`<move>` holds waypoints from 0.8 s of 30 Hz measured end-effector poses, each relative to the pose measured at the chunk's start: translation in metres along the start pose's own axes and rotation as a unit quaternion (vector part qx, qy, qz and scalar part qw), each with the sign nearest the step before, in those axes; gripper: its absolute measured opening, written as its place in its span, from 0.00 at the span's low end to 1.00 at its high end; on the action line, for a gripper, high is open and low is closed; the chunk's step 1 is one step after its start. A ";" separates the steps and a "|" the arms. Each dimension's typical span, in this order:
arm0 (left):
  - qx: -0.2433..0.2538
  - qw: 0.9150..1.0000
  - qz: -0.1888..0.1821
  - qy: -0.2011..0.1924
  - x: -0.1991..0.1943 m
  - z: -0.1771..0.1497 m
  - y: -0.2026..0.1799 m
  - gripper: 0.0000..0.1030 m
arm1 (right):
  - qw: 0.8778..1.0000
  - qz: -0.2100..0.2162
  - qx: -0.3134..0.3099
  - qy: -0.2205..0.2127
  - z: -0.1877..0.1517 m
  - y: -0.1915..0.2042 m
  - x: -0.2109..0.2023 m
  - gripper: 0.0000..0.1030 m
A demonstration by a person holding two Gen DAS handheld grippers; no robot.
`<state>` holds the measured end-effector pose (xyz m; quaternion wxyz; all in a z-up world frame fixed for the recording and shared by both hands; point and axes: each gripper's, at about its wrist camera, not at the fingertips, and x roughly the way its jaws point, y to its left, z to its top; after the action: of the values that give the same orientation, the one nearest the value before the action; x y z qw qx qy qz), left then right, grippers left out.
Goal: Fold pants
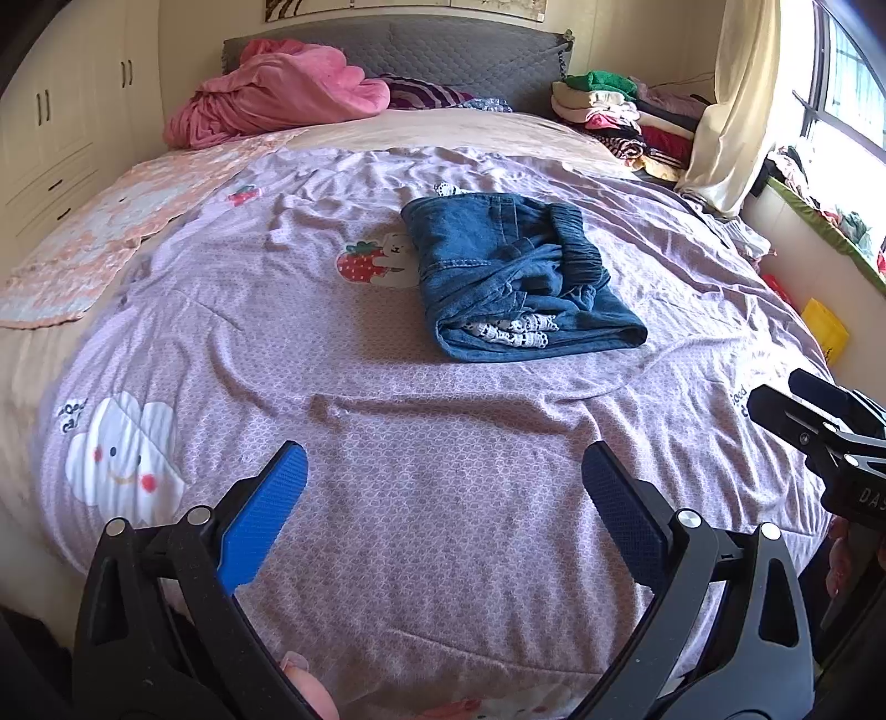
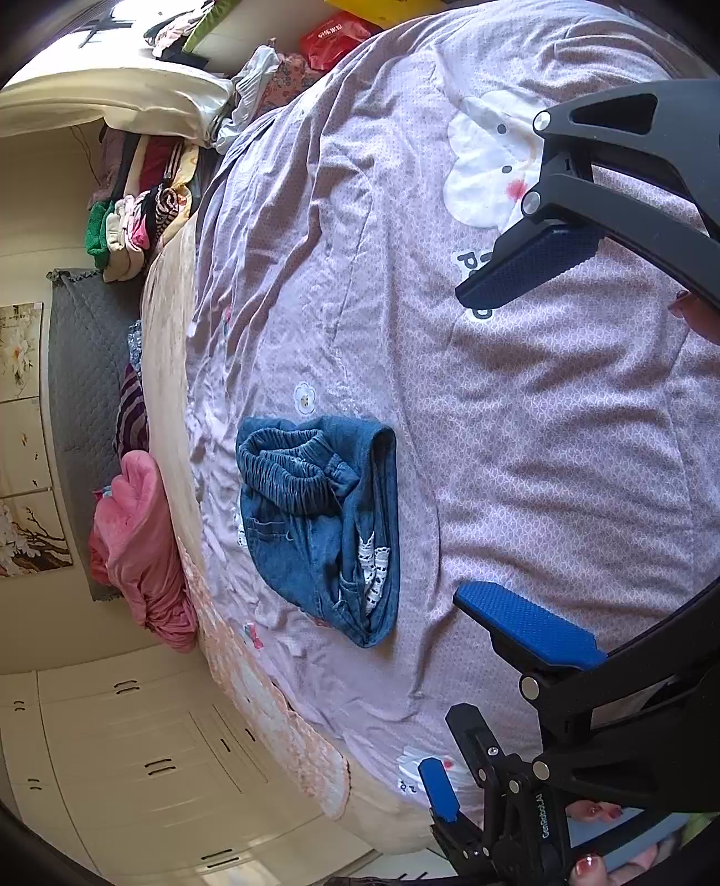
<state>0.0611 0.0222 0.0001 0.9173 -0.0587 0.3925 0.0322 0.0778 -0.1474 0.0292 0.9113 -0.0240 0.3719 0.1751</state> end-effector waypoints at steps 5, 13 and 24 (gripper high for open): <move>0.000 1.000 -0.001 0.000 -0.001 0.001 -0.001 0.91 | 1.000 -0.001 0.001 0.000 0.000 0.001 -0.001 0.95; 0.000 1.000 0.000 0.001 -0.003 0.001 -0.002 0.91 | 1.000 -0.003 0.003 -0.001 0.000 0.000 -0.002 0.95; 0.002 1.000 -0.003 0.000 -0.004 0.002 -0.001 0.91 | 1.000 -0.005 0.005 0.000 0.000 0.000 -0.003 0.95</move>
<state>0.0596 0.0218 0.0044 0.9175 -0.0580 0.3924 0.0285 0.0760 -0.1484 0.0312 0.9123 -0.0207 0.3725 0.1688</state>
